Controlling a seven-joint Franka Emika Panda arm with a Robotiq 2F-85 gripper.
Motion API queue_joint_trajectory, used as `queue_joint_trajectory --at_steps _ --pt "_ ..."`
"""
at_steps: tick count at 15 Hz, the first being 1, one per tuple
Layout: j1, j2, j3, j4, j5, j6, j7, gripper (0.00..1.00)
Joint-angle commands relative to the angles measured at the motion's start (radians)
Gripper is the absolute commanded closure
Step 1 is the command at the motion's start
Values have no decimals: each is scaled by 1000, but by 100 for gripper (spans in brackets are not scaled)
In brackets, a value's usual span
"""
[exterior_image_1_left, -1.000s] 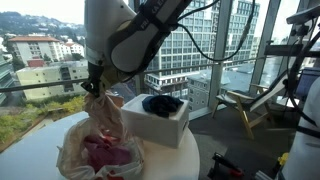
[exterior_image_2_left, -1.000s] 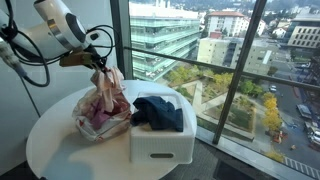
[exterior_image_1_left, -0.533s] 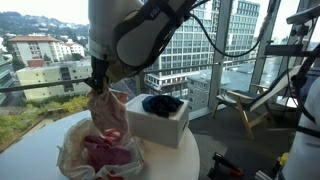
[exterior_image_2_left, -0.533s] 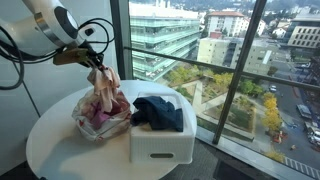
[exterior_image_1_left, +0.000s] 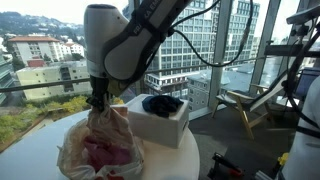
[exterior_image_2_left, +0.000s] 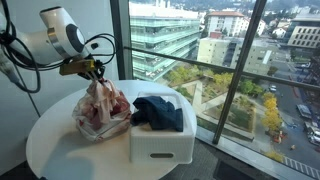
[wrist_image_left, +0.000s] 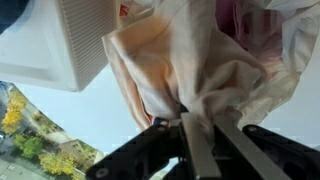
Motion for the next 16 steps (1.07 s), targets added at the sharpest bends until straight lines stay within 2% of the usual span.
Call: queue_joint_trajectory --at_steps 1,2,7,11,16 --pt "2 122 2 107 -4 -4 -56 97" --pt "85 147 -81 122 35 0 -96 97" --pt "112 304 -111 208 191 -41 -280 97" --pt "148 429 -144 309 191 -13 -365 97" --pt "159 566 -168 430 209 -68 -422 97"
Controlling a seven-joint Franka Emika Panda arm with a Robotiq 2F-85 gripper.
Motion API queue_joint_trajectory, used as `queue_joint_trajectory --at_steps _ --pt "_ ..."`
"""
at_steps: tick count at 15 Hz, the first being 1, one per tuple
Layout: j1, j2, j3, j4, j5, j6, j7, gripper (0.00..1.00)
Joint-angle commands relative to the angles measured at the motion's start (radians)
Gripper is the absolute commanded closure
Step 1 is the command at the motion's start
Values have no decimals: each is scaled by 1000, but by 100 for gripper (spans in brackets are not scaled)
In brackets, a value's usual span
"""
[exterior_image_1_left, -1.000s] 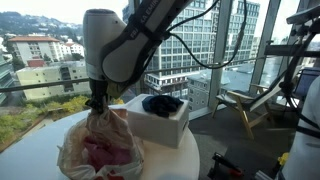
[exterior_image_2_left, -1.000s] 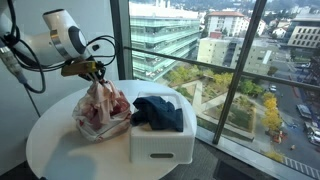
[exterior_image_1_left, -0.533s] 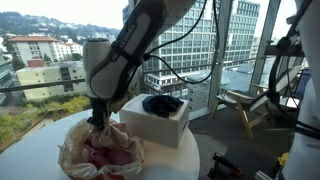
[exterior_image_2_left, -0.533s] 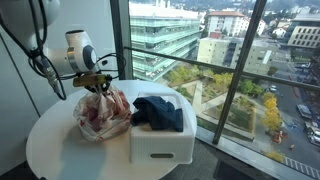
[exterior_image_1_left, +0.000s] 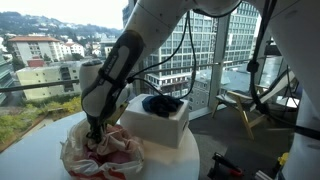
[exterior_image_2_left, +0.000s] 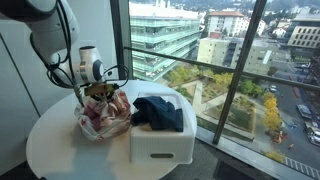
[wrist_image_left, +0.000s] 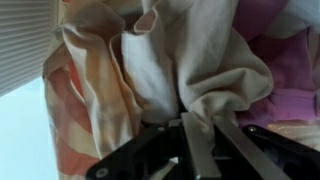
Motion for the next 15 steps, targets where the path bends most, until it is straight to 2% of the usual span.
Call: queue_joint_trajectory --at_steps 1,2,3,5,7,12,15 --pt "5 100 -9 114 46 -52 -69 97" --pt "-20 107 24 123 83 -74 -101 97" --pt "-60 106 78 128 144 -107 -152 63" --pt "-115 69 151 115 247 -147 -237 55" --pt "-134 3 169 88 311 -158 -250 39" --pt "-86 -199 30 -8 279 -56 -82 2" --pt "-85 -329 -54 -85 254 -47 15 0"
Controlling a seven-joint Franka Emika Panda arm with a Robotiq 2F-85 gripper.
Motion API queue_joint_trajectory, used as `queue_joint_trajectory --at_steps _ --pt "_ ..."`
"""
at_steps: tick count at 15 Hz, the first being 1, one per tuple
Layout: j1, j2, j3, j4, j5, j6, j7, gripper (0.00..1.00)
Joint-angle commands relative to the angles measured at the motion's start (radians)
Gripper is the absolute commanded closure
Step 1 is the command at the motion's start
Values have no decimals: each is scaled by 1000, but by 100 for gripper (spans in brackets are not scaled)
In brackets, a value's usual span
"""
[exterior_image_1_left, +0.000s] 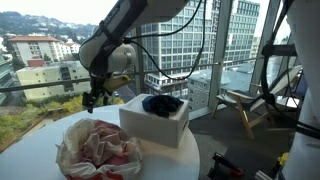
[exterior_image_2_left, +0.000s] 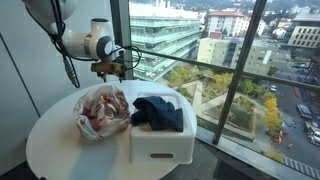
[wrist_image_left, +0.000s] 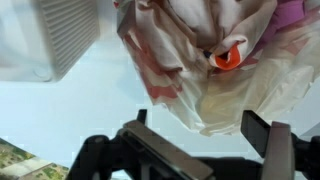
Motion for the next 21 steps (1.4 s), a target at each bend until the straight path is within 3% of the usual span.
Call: queue_joint_trajectory --at_steps 1,5,10,16,21 --pt "10 -193 -98 -153 -19 37 130 0" --pt "-11 -326 -192 -273 -41 41 268 0" --pt "-46 -379 -289 -365 -221 52 555 0" --pt "-70 -294 -353 -340 -440 10 945 0" --pt "-57 -185 -357 -293 -397 -7 989 0"
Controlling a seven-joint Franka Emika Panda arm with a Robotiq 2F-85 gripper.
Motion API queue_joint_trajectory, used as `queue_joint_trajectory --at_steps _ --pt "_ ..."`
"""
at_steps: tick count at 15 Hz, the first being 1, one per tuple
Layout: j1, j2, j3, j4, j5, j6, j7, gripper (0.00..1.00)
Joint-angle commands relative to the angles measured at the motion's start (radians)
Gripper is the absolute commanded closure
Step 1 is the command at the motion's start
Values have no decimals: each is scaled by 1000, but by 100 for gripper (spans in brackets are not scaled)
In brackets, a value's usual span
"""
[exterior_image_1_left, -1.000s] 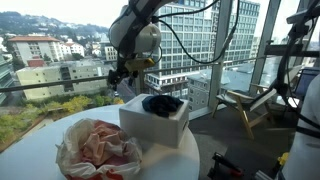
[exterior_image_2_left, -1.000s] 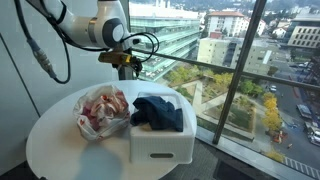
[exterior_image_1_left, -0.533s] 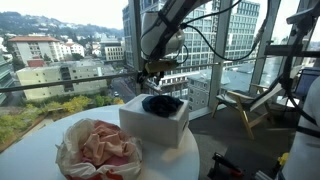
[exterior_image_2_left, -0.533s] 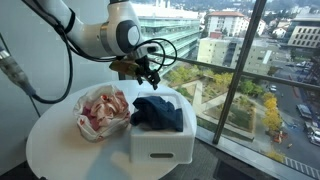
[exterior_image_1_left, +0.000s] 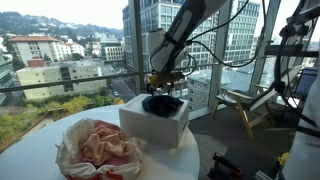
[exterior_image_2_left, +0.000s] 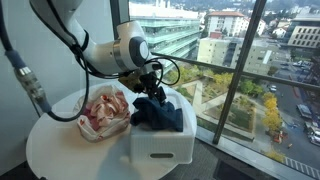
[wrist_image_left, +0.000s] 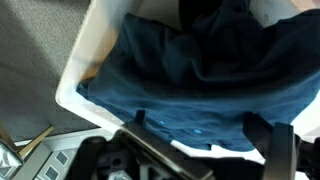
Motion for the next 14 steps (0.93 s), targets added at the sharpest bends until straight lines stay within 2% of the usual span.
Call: queue_joint_trajectory --at_steps 1,7,8,9,14 --pt "19 82 -5 65 29 -15 29 0" --pt "37 161 -9 115 134 -87 17 0" --pt "40 167 -12 122 144 -94 25 25" --pt "41 171 -12 128 154 -101 24 26" --pt "45 171 -5 142 197 -118 18 64"
